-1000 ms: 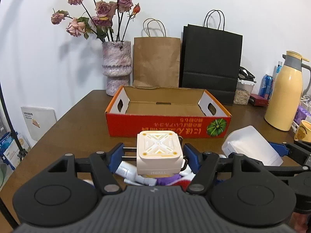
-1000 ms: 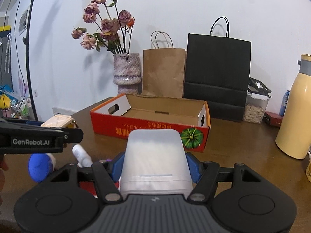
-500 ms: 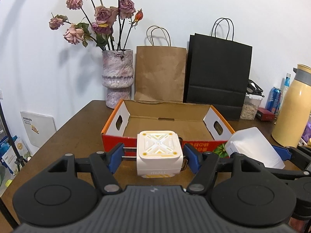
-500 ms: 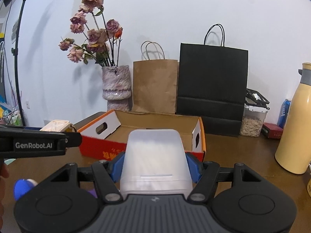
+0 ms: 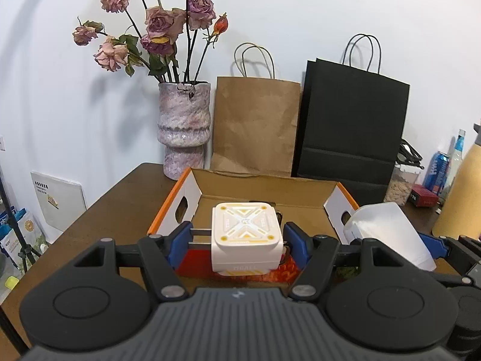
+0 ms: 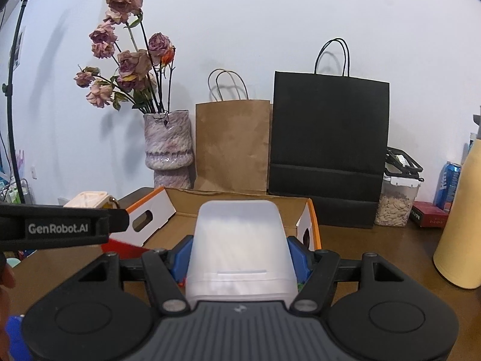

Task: Organize rigid objects
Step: 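Carry the plug and frosted box with both grippers over the red box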

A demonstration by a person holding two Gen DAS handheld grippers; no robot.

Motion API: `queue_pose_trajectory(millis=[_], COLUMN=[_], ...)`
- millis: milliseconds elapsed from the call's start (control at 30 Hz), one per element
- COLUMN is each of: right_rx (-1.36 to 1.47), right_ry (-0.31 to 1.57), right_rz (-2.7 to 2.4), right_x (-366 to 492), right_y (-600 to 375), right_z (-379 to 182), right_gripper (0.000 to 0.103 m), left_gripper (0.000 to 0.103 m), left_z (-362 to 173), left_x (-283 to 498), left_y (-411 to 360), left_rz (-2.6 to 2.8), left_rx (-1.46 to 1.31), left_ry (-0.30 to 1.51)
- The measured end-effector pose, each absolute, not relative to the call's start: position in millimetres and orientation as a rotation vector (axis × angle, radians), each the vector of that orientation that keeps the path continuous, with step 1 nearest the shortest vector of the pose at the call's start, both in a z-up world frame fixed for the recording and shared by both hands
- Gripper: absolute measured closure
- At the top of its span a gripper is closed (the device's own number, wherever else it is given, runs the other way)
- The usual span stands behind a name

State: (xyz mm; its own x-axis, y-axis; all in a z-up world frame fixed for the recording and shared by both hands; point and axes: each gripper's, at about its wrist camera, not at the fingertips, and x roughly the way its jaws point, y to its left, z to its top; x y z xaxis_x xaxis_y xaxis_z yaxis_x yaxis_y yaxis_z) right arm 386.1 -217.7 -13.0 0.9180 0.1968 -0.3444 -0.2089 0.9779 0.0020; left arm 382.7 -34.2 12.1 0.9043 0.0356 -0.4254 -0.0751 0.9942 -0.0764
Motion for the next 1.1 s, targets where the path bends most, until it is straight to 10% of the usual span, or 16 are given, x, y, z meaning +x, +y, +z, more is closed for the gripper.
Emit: queue_pose_trajectory(millis=[1100], right_rx=[-0.068], right_ry=[0.381], right_rz=[0.214], right_x=[503.1], right_y=[-204.5], right_z=[-15.8], right_gripper=[0.038], left_gripper=[0.035], left_z=[2.3], left_x=[498.8], left_y=[-27.0], left_rz=[0.166], left_rx=[-0.084], left_ry=[0.453])
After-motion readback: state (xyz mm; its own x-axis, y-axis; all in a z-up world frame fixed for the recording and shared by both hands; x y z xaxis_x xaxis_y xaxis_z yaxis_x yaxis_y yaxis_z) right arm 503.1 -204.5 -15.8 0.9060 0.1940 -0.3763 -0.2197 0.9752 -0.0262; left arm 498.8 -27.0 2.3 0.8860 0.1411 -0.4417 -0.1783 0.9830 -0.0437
